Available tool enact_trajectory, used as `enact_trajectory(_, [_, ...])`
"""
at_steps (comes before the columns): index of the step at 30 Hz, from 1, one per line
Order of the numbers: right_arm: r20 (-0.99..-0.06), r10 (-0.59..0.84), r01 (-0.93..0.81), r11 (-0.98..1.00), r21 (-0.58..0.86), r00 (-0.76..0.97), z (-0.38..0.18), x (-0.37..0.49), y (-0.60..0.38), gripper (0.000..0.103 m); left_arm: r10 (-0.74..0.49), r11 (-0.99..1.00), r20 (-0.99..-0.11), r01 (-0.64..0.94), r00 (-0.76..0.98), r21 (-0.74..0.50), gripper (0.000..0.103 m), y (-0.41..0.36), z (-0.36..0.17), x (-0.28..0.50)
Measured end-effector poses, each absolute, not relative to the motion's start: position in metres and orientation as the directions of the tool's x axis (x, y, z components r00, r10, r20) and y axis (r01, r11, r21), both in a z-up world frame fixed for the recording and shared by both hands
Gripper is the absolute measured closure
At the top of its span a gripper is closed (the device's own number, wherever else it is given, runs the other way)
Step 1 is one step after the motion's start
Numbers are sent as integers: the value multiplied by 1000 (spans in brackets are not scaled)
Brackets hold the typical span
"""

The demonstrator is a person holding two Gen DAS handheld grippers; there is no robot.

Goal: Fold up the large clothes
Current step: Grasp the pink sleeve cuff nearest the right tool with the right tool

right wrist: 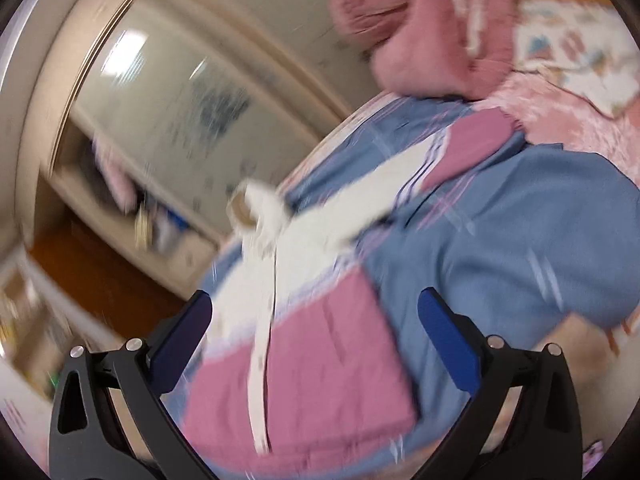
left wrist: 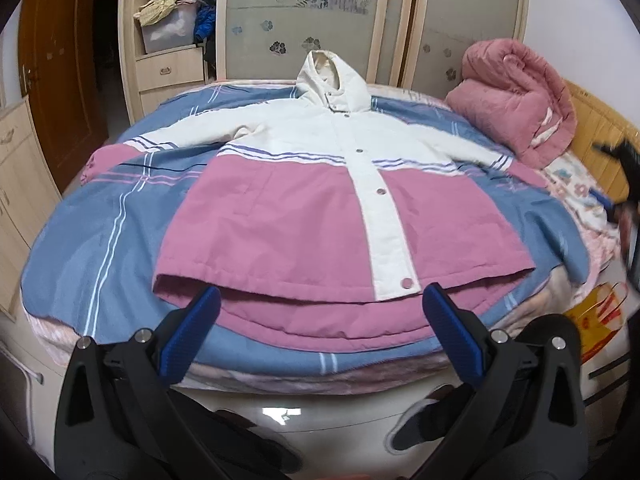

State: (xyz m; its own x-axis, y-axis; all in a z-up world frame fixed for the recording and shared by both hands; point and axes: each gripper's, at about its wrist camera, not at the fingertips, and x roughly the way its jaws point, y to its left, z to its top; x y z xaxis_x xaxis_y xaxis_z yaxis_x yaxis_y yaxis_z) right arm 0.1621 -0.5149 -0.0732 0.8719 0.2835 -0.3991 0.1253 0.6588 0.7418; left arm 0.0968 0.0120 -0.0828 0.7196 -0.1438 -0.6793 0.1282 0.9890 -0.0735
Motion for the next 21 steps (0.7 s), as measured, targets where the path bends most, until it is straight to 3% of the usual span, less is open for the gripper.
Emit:
enact_trajectory(4, [-336,303,145,513,846,892,-95,218,-583,1,-170,985,-684,152,710,-87,2,9,-87,113])
enact_trajectory(8, [-339,267,198,442,875,902,-123,268,-627,1,-180,983,-694,161,697,-94,2,8,-92,130])
enact_trajectory(13, [-389,246,290,358,888,888,-177,325,-662,2,-162,985,-719,150,676,-81,2,7,-103,156])
enact_trajectory(21, [-474,184,402,326,856,861,-229,362,-680,11,-174,982,-752,165,636,-87,2,-1,-122,193])
